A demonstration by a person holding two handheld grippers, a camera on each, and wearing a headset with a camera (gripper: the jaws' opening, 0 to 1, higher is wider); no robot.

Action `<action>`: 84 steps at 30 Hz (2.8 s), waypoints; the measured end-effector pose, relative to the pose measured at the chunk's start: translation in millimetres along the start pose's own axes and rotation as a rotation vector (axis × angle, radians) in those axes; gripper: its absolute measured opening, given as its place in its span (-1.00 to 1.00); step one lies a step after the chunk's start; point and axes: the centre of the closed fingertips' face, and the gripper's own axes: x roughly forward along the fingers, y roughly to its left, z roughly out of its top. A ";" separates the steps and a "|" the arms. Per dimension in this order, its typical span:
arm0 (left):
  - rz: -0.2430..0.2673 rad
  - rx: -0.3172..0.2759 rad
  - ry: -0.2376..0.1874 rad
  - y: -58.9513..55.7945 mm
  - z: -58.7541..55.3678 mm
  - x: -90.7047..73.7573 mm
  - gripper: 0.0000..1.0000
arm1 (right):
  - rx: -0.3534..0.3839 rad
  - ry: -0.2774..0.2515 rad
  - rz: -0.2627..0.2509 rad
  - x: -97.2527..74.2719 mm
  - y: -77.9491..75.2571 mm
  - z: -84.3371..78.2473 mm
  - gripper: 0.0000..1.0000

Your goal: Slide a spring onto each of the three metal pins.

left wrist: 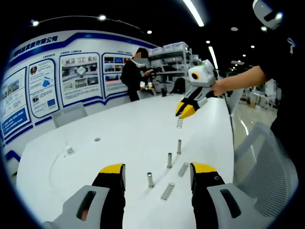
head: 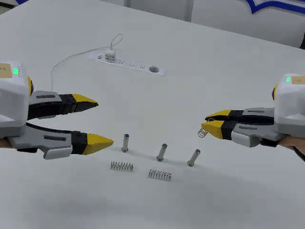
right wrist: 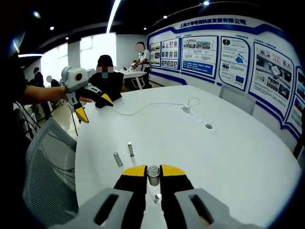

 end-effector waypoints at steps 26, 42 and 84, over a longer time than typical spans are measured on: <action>0.049 -0.102 0.099 8.7 -42.2 -17.1 0.68 | 0.112 0.111 -0.018 22.5 -8.7 -49.1 -0.79; 0.065 -0.144 0.083 9.9 -40.9 -18.6 0.67 | 0.081 0.161 -0.021 35.3 -5.8 -71.1 -0.78; 0.029 -0.173 0.104 -3.1 -53.3 -11.6 0.68 | 0.030 0.184 -0.064 44.7 -9.9 -84.1 -0.63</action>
